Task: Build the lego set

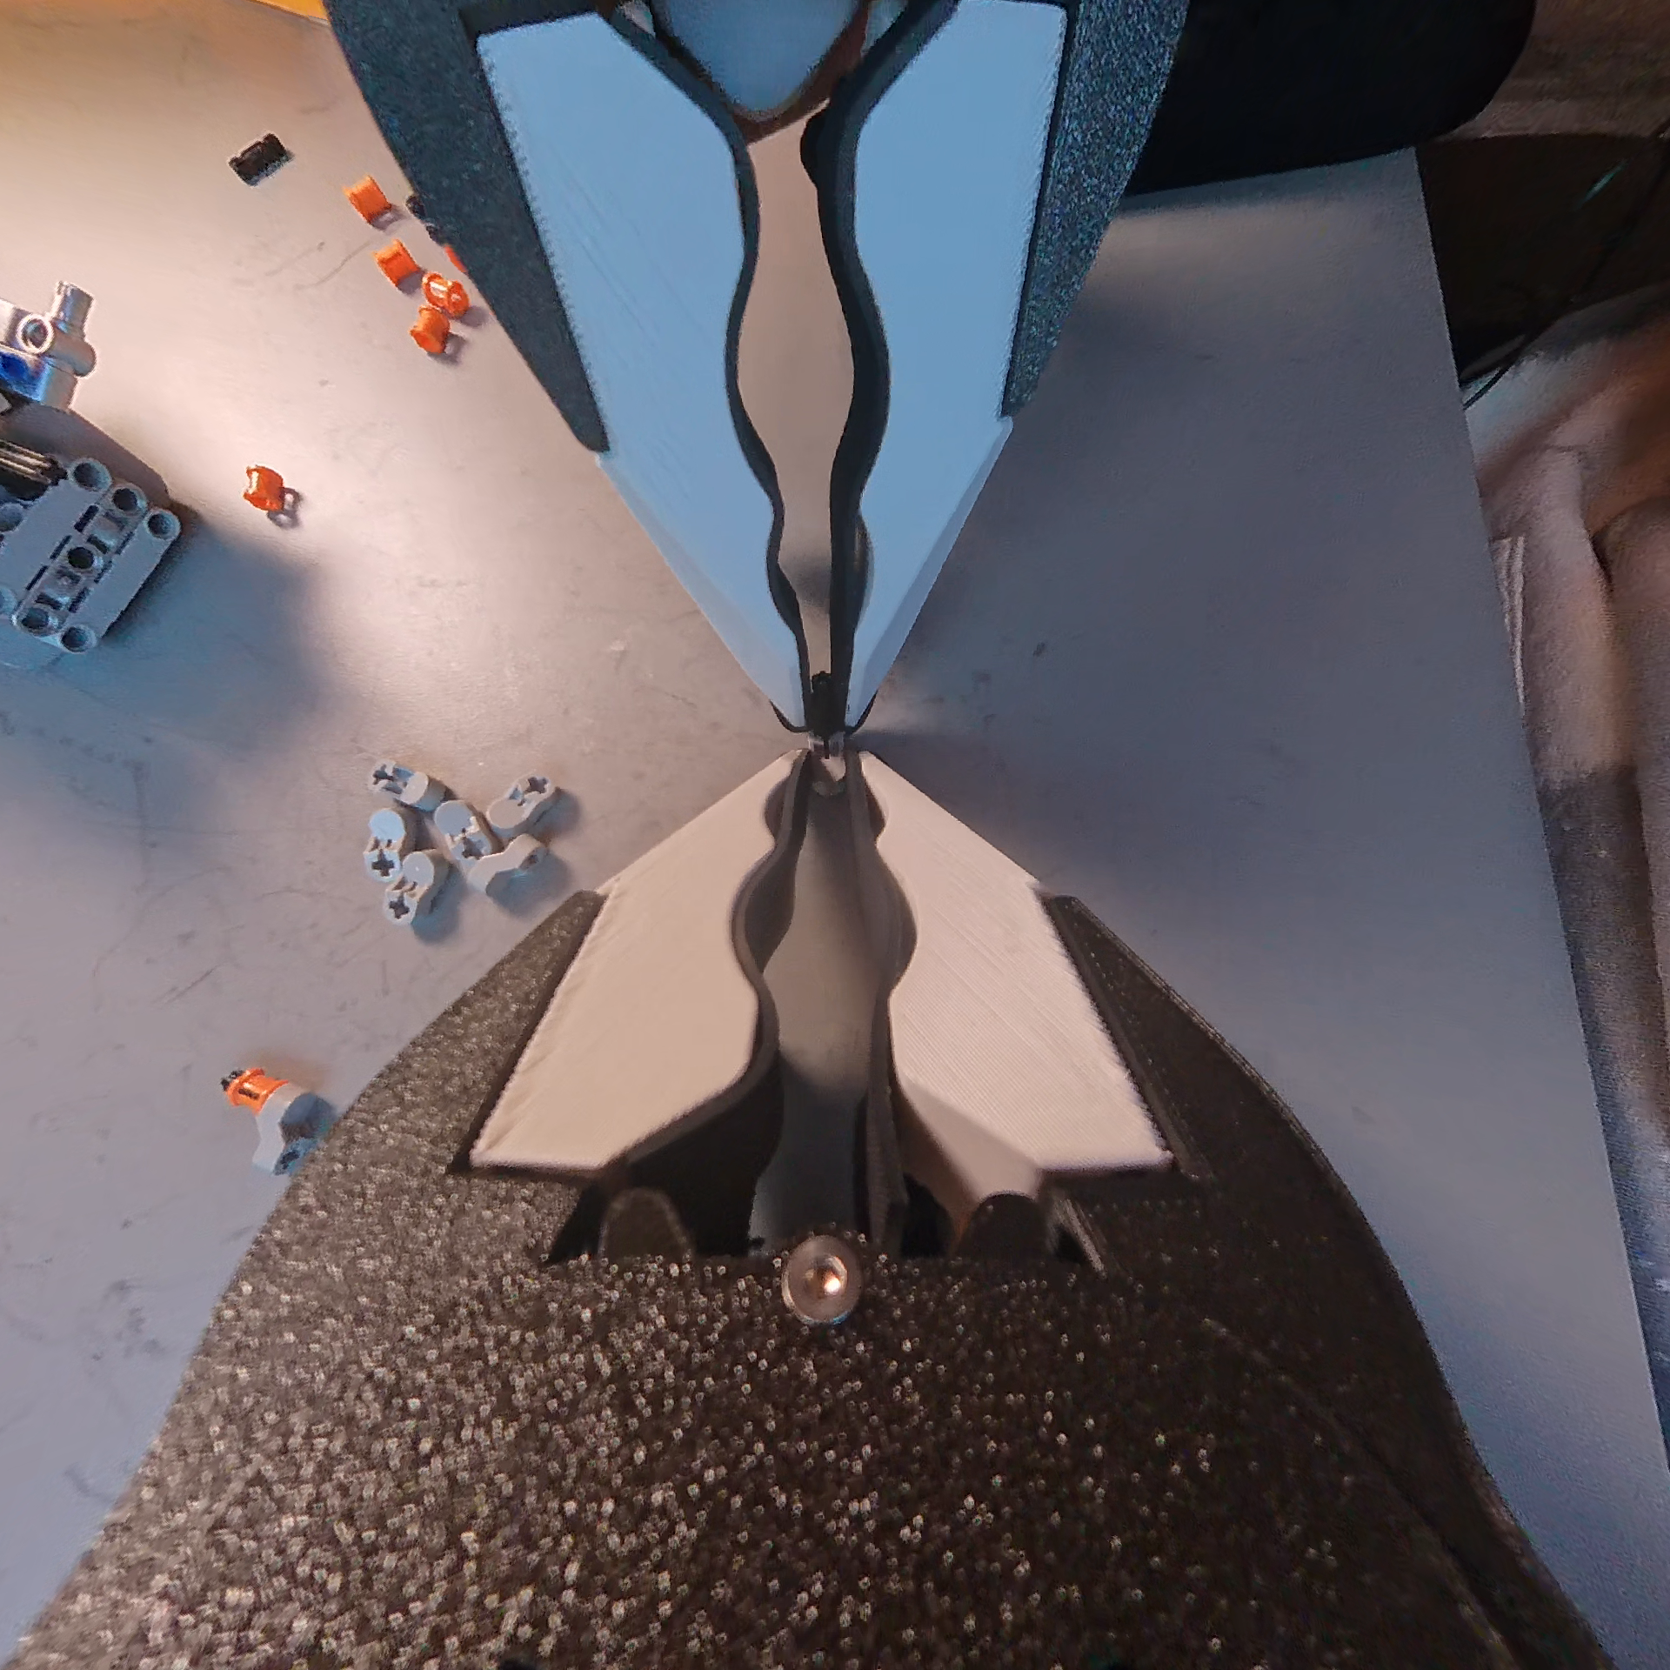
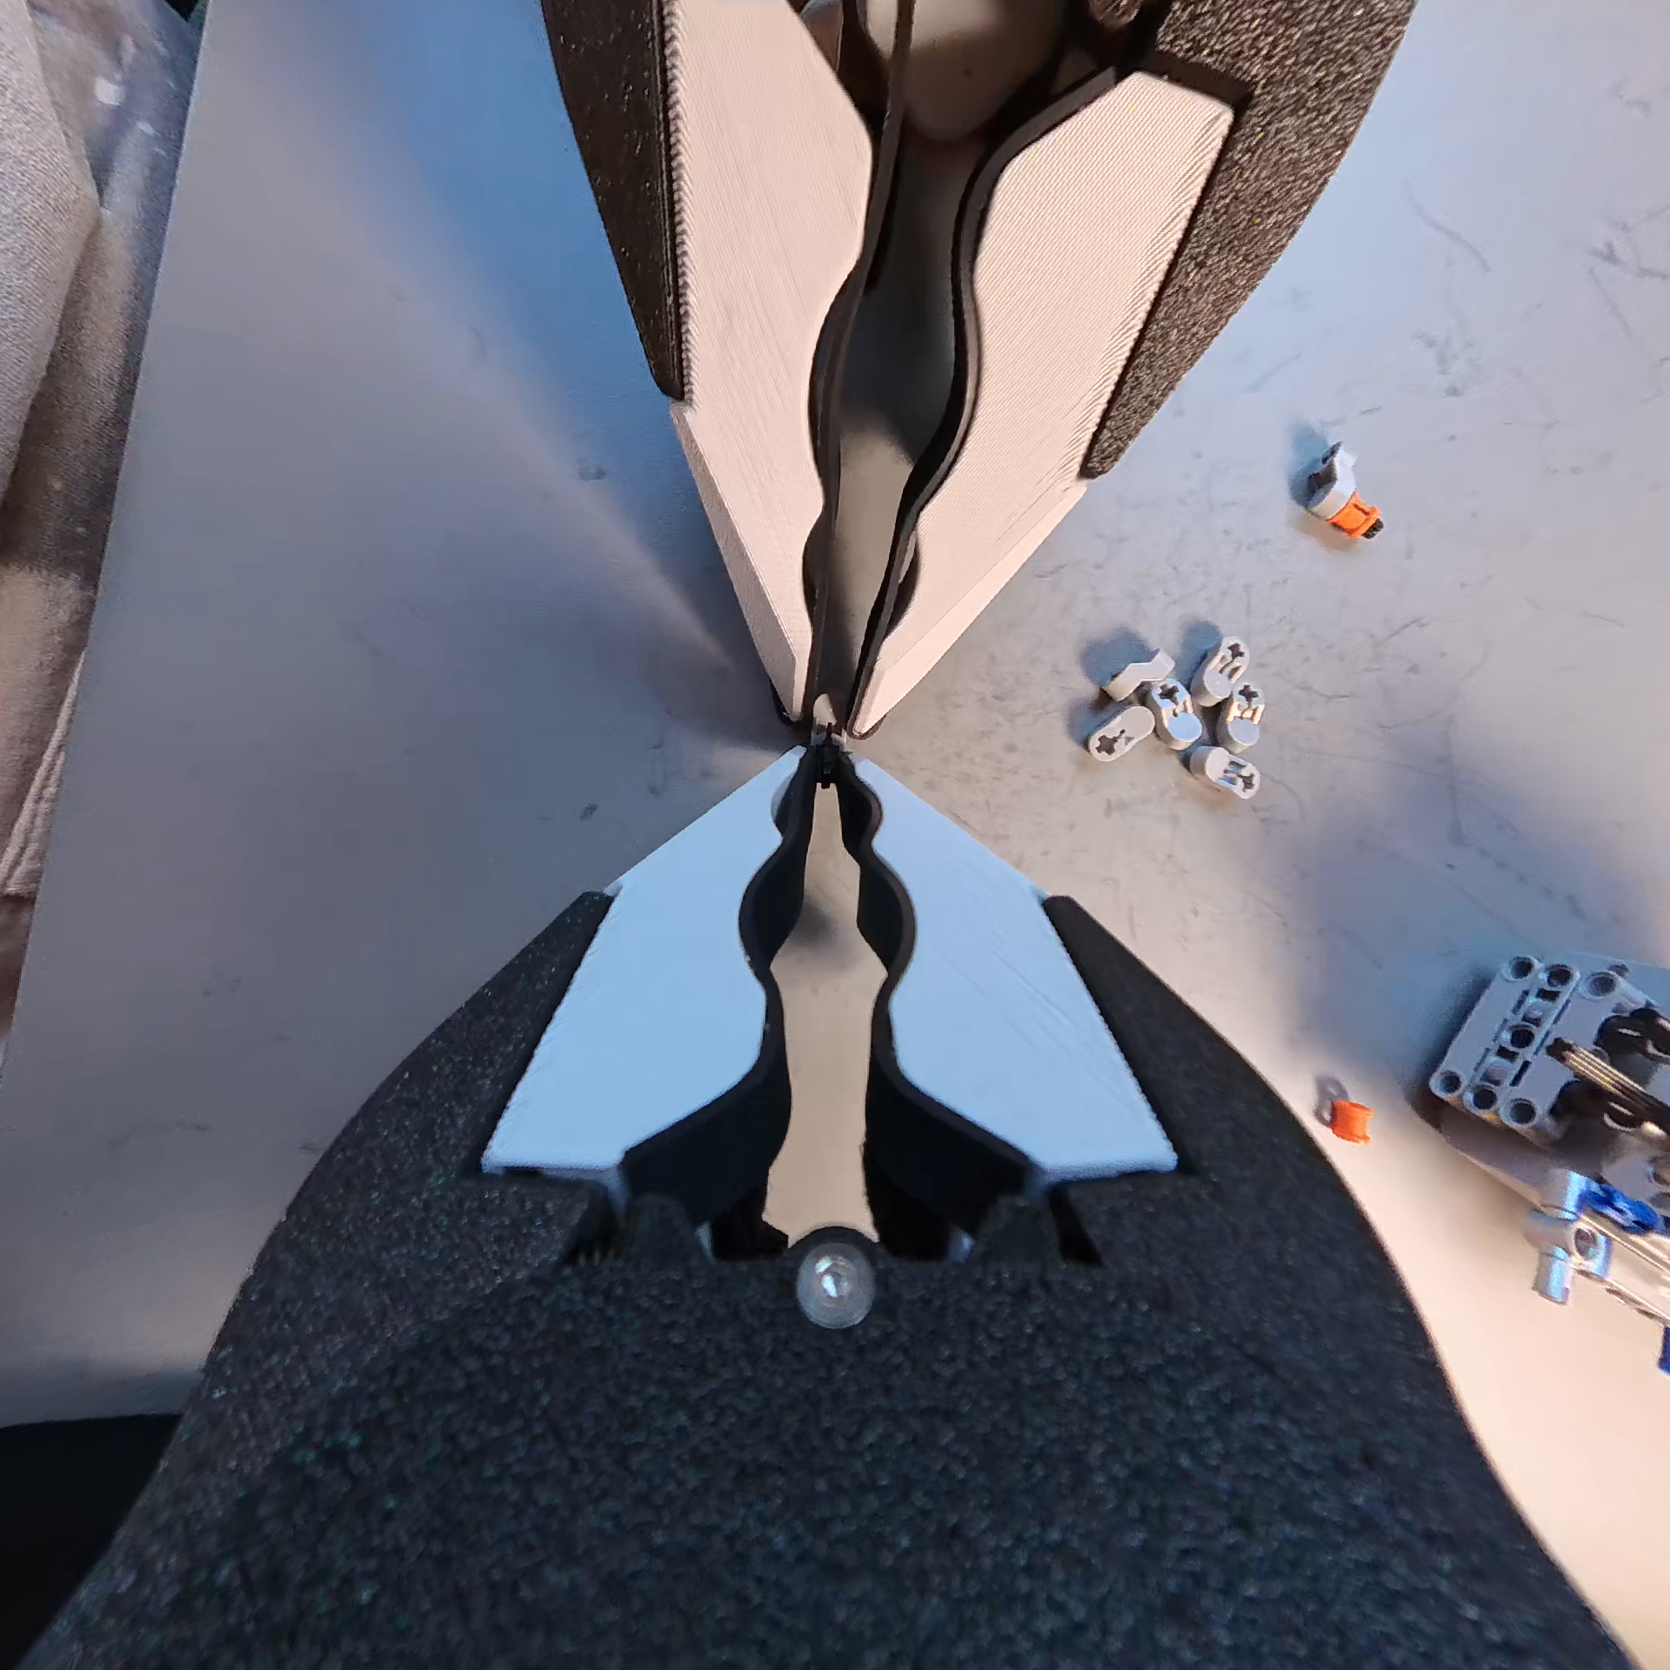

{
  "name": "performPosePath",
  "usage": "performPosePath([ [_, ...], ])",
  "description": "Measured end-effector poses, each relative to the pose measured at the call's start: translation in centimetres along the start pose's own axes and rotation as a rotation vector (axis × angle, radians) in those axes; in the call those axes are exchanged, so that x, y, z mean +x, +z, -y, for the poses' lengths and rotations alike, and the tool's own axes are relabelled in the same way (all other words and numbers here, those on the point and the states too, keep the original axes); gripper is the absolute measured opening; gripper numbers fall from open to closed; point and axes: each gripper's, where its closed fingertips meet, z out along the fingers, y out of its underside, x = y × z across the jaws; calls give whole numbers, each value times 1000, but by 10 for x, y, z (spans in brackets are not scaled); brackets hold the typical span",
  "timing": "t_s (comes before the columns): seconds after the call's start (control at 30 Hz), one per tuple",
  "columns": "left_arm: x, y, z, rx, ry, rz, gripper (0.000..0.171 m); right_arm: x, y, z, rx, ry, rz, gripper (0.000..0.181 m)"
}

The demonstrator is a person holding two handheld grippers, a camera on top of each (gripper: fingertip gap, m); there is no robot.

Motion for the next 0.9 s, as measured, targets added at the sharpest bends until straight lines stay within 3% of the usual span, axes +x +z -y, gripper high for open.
performPosePath([
  [0.4,0,0,0,0,-6,0,5,1,-7,2,63,0,-43,12],
  [0.6,0,0,-1,0,-6,0,5,0,-17,5,106,30,-48,0],
  [0.9,0,0,-1,0,-6,1,5,0,-14,2,94,52,-39,0],
])
